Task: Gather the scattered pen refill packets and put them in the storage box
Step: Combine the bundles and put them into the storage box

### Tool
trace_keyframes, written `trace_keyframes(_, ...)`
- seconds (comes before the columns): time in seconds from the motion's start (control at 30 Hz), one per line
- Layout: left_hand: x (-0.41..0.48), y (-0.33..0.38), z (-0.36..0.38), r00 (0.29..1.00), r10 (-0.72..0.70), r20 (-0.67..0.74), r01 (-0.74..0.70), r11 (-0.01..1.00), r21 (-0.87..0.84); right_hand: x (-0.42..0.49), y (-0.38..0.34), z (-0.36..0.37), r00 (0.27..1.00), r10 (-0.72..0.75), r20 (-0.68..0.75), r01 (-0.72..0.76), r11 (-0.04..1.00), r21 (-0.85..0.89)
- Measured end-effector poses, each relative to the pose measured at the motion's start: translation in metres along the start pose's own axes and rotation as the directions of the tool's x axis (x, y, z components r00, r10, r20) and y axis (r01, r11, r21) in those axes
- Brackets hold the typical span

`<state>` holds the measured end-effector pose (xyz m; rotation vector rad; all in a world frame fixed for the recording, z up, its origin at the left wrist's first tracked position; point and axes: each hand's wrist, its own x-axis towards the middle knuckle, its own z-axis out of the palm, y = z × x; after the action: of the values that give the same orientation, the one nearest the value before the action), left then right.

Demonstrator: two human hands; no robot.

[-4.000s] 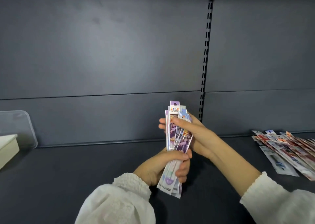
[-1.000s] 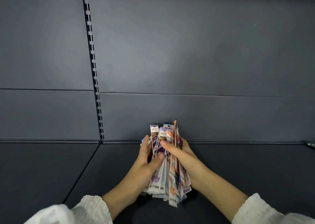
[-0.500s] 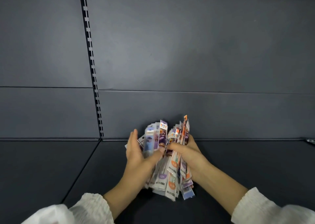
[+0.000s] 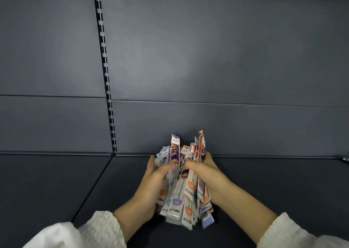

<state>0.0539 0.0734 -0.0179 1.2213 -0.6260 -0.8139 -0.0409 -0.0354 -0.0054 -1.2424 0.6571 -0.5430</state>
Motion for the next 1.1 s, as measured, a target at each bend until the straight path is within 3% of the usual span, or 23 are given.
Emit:
trace_keyframes(0.2,0.000,0.001,0.002,0.994,-0.006,0.109,0.002,0.999,0.045,-0.002,-0.001,0.001,0.999,0.030,0.028,-0.031,0.999,0.016)
trace_keyframes(0.4,-0.003,-0.006,0.006,0.977,0.085,0.195,-0.122,0.976,0.181,0.001,0.003,0.003,0.998,0.025,0.052,-0.029,0.996,0.081)
trace_keyframes(0.6,-0.005,-0.003,0.010,0.945,0.229,0.234,-0.313,0.843,0.438,0.000,0.005,0.006,1.000,-0.021,-0.002,0.021,0.999,0.046)
trace_keyframes(0.77,0.000,-0.007,0.012,0.934,0.142,0.328,-0.325,0.717,0.616,-0.001,0.005,0.005,0.999,-0.016,-0.046,0.018,0.999,0.037)
trace_keyframes(0.87,0.034,-0.023,-0.001,0.977,0.031,0.213,-0.181,0.657,0.732,-0.001,0.002,0.003,0.998,-0.004,-0.069,0.006,0.999,0.032)
trace_keyframes(0.97,0.050,-0.040,-0.017,0.955,-0.046,0.292,-0.157,0.757,0.634,0.001,0.000,0.001,0.993,-0.004,-0.122,0.012,0.997,0.071)
trace_keyframes(1.03,0.047,-0.029,-0.011,0.976,-0.023,0.218,-0.087,0.875,0.477,0.001,-0.002,-0.001,0.988,-0.013,-0.156,0.026,0.996,0.083)
trace_keyframes(1.1,0.058,-0.022,-0.013,0.966,0.034,0.258,-0.150,0.882,0.447,0.001,-0.005,-0.004,0.984,-0.030,-0.178,0.049,0.994,0.101)
